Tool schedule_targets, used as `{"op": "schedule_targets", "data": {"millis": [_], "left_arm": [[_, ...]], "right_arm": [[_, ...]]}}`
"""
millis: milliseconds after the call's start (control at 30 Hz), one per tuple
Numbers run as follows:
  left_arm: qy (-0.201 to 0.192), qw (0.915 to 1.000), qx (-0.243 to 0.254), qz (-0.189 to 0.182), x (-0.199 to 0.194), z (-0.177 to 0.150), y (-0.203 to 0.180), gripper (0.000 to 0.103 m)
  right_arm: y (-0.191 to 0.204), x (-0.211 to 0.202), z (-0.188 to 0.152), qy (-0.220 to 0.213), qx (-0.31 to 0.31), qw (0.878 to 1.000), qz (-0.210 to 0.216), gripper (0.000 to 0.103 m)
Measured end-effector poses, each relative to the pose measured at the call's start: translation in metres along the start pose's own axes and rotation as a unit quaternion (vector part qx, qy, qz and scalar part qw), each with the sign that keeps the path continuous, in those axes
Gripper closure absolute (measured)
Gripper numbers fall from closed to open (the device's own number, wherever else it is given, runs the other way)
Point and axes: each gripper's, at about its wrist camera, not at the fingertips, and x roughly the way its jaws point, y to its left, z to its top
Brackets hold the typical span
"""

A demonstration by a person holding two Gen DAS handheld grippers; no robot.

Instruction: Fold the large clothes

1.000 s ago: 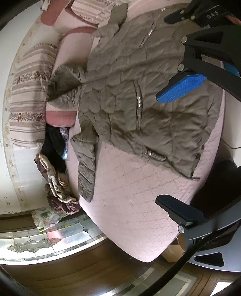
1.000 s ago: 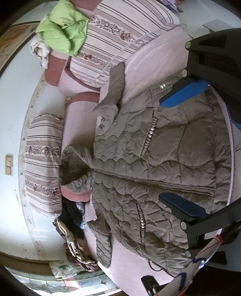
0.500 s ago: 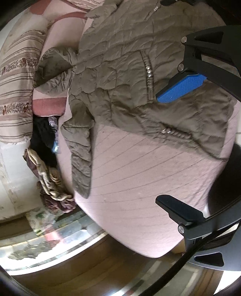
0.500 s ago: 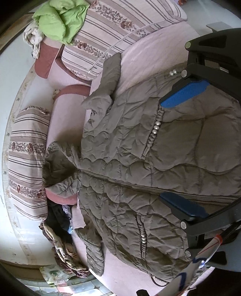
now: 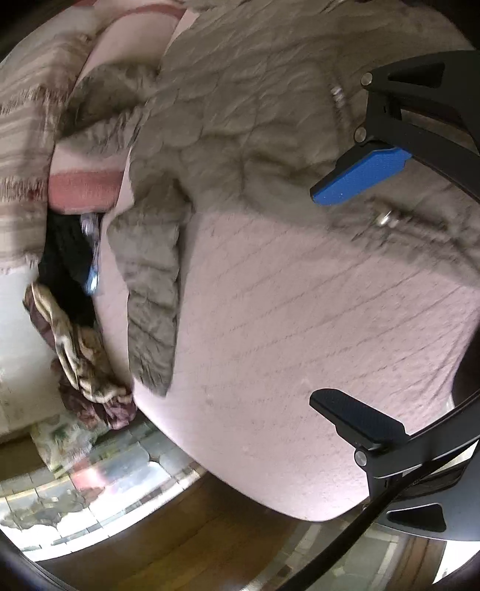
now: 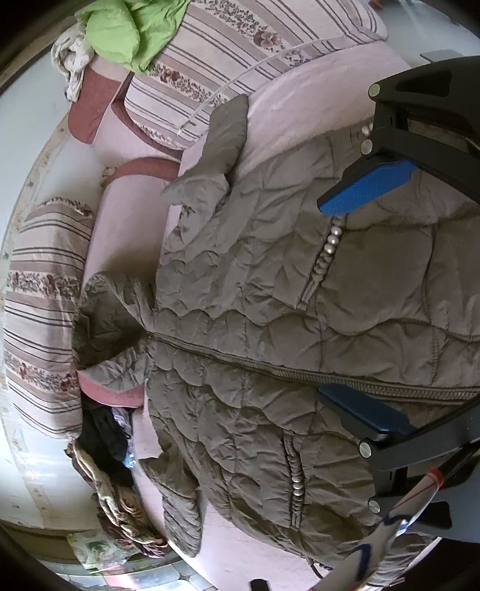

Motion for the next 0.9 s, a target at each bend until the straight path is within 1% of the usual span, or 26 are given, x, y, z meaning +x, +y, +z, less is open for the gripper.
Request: {"op": "schedule_targets", "data": {"millis": [67, 167, 367, 433, 533, 600, 633, 700, 733, 767, 833, 867, 900], "left_arm": [[0.003, 0.9998, -0.017, 0.008, 0.01, 0.006, 0.009, 0.003], [0.013, 0.9988, -0.046, 0.009, 0.027, 0.016, 0.024, 0.003], [0.043, 0.9943, -0.097, -0.007, 0.069, 0.039, 0.049, 0.003], [0.057, 0.9911, -0.118, -0.018, 0.088, 0.05, 0.058, 0.003], [0.079, 0.9817, -0.168, -0.041, 0.119, 0.065, 0.075, 0.003], [0.091, 0.9718, -0.208, -0.063, 0.143, 0.078, 0.089, 0.003], [0.096, 0.9682, -0.22, -0.072, 0.151, 0.082, 0.094, 0.003], [0.106, 0.9569, -0.252, -0.098, 0.175, 0.096, 0.107, 0.003], [0.107, 0.9539, -0.26, -0.104, 0.182, 0.101, 0.11, 0.004], [0.108, 0.951, -0.269, -0.109, 0.191, 0.107, 0.115, 0.007], [0.114, 0.9477, -0.276, -0.113, 0.21, 0.121, 0.122, 0.035], [0.121, 0.9448, -0.28, -0.119, 0.219, 0.126, 0.124, 0.039], [0.126, 0.938, -0.294, -0.132, 0.23, 0.132, 0.127, 0.041]], "right_arm": [[0.005, 0.005, 0.001, 0.004, -0.005, 1.0, 0.001, 0.008], [0.011, 0.014, 0.004, 0.009, -0.009, 1.0, 0.005, 0.008], [0.016, 0.032, 0.012, 0.017, -0.005, 1.0, 0.005, 0.008], [0.016, 0.038, 0.012, 0.02, -0.002, 1.0, 0.008, 0.008], [0.016, 0.046, 0.011, 0.021, 0.002, 1.0, 0.011, 0.008], [0.015, 0.052, 0.011, 0.023, 0.005, 1.0, 0.012, 0.008], [0.014, 0.055, 0.011, 0.024, 0.008, 1.0, 0.013, 0.008], [0.012, 0.06, 0.012, 0.024, 0.015, 0.999, 0.018, 0.008], [0.011, 0.062, 0.012, 0.023, 0.018, 0.999, 0.022, 0.008], [0.011, 0.064, 0.012, 0.023, 0.02, 0.999, 0.024, 0.008], [0.011, 0.071, 0.011, 0.027, 0.024, 0.999, 0.029, 0.008], [0.011, 0.074, 0.01, 0.03, 0.026, 0.999, 0.032, 0.008], [0.01, 0.08, 0.008, 0.037, 0.029, 0.998, 0.036, 0.008]]}}
